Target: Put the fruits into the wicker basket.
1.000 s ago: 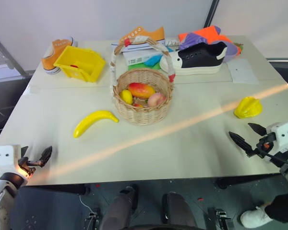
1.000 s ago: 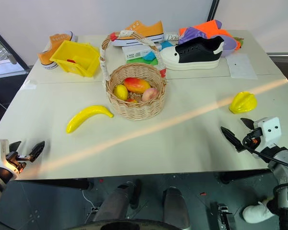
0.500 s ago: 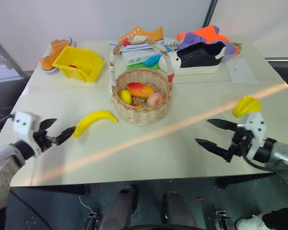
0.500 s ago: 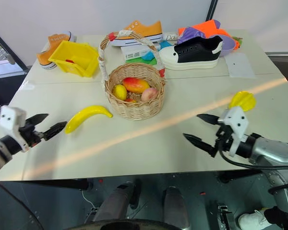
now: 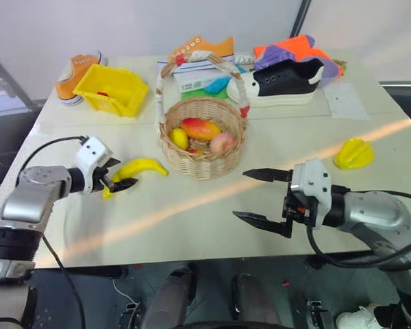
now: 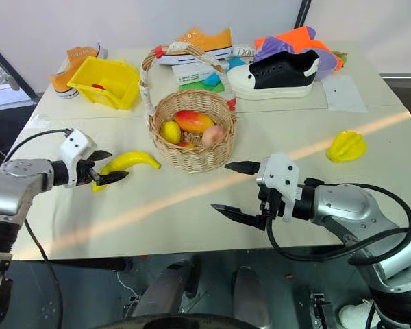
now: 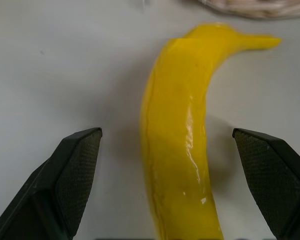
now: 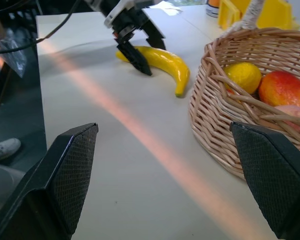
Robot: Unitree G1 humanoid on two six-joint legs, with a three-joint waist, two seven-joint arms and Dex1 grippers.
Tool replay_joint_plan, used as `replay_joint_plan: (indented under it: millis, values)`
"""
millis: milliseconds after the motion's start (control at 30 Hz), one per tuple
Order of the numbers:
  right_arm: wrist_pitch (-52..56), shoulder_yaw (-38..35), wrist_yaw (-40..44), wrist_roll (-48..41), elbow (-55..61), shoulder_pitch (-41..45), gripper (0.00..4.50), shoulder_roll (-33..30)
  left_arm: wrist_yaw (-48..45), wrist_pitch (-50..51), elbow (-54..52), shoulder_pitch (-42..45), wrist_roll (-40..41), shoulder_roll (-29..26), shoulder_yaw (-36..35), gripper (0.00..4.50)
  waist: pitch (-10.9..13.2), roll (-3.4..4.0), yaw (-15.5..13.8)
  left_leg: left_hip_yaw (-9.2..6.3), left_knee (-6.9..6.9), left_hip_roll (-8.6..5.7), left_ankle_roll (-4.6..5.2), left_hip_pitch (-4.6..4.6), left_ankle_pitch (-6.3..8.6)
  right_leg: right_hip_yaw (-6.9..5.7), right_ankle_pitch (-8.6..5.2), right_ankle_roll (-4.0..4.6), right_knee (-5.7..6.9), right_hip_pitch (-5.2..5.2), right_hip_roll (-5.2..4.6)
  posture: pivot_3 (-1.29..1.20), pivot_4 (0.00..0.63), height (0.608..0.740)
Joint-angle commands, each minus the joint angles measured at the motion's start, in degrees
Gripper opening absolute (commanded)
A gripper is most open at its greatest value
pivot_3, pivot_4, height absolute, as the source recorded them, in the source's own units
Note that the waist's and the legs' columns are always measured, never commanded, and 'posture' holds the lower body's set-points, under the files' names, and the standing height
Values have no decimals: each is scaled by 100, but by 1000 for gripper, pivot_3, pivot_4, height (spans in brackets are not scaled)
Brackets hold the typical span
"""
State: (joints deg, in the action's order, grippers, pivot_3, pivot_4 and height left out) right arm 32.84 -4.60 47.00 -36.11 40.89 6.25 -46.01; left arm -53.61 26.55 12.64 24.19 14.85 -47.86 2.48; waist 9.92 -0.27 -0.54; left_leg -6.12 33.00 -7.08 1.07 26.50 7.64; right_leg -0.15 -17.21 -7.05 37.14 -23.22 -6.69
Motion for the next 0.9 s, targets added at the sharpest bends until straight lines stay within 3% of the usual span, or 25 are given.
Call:
replay_joint_plan:
  millis: [33,200,300,500,600,767,900]
  values:
    - [-222,-37,-4,76,85,-11,4500,52,-104,-212,34,45,-169,-72,-47,3218,0,1,-5,0,2,0,0,-2,0,-1,0,0,4,1,0,0,150,740]
    - [-382,19,32,230,-22,-55,4500,74,-42,-212,-42,-112,-84,-103,-388,796,-1,0,3,0,13,0,0,-5,0,0,0,2,7,7,0,0,150,740]
    - [-485,10,40,319,-129,-24,4500,69,-51,-44,-326,-365,326,-74,-954,725,-1,0,8,-1,13,0,0,-5,0,0,3,-2,8,5,1,0,150,740]
    - [-681,-237,174,486,-496,74,4500,-87,-182,846,-1941,-1124,1708,-130,-2329,725,0,-1,-6,-2,14,1,0,-6,0,0,3,-2,9,8,2,0,150,740]
    - [-784,-329,285,554,-905,427,4500,-158,462,1552,-2822,-397,2102,138,-1985,725,0,-1,-66,-6,25,1,0,-7,0,-9,-3,9,10,20,2,0,150,740]
    - [-882,-315,398,654,-1227,770,4500,-178,1533,1629,-2842,1048,1275,954,-751,725,0,-5,-150,-6,61,-5,0,-25,0,-11,9,-2,4,63,4,0,150,740]
    - [-867,-344,332,696,-1206,804,4500,-148,1682,1445,-2529,1705,598,1278,189,725,1,-6,-138,-7,69,1,1,-13,-1,-7,18,-20,9,67,18,0,150,740]
